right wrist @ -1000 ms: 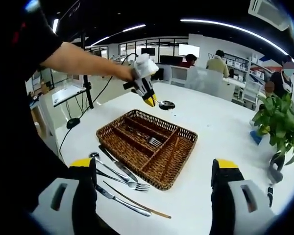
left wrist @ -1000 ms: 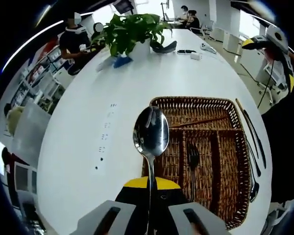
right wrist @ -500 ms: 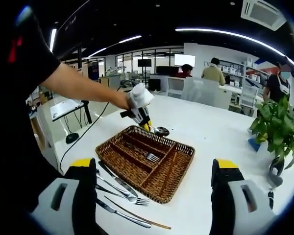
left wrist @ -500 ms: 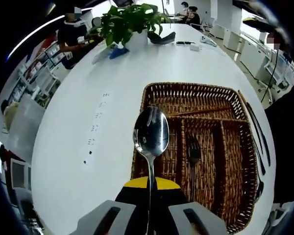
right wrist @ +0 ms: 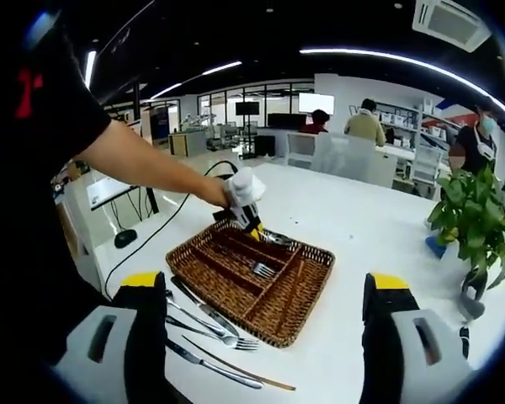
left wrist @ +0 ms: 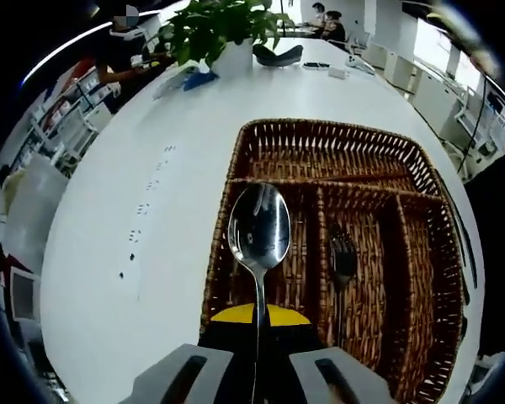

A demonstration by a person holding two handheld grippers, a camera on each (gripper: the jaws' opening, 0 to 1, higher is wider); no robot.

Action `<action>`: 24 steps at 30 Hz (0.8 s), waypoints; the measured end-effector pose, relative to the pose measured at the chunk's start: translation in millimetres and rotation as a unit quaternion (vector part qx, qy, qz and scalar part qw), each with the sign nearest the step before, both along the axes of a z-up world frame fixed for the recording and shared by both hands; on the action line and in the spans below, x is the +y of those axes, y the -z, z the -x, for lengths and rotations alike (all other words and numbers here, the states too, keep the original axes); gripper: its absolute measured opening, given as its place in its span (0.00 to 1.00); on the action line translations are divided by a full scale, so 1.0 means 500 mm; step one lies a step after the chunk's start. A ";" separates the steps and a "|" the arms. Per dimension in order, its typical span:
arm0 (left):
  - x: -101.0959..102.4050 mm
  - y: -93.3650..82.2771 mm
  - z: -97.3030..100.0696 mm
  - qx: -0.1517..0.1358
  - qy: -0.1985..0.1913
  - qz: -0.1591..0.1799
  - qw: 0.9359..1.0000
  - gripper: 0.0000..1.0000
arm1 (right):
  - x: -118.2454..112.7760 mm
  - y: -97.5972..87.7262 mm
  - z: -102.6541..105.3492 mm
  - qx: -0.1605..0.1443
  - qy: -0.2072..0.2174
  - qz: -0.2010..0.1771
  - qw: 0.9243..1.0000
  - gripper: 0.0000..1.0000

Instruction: Arrange the knives, forks, and spoons in their matching storage slots by inserting each utensil handle-first until every utensil is classified and aligned in the correct compartment

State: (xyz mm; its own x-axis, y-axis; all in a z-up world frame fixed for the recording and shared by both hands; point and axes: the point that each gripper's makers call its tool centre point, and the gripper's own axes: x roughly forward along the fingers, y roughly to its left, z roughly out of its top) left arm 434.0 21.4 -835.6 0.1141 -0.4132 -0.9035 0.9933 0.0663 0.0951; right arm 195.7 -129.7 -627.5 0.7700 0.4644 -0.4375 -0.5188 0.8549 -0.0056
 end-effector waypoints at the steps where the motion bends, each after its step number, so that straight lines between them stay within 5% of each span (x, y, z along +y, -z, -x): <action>1: -0.001 -0.001 0.003 0.000 0.001 0.001 1.000 0.00 | 0.000 0.001 0.002 0.001 0.001 0.000 1.000 0.99; 13: 0.008 0.052 0.002 0.016 -0.012 -0.014 1.000 0.00 | -0.005 -0.008 0.007 0.007 0.013 -0.017 1.000 0.97; 16: -0.003 0.047 -0.002 0.022 -0.024 0.009 0.999 0.00 | -0.006 -0.005 0.011 0.008 0.011 -0.009 1.000 0.97; 24: -0.007 0.050 -0.009 0.011 -0.006 0.002 1.000 0.00 | -0.017 -0.016 0.009 0.005 0.020 -0.019 1.000 0.97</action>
State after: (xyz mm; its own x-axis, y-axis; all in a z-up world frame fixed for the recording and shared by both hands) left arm 438.5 17.8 -860.6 0.1000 -0.4147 -0.9044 0.9942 0.0789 0.0737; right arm 191.1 -138.1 -619.6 0.7840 0.4496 -0.4281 -0.4838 0.8746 0.0325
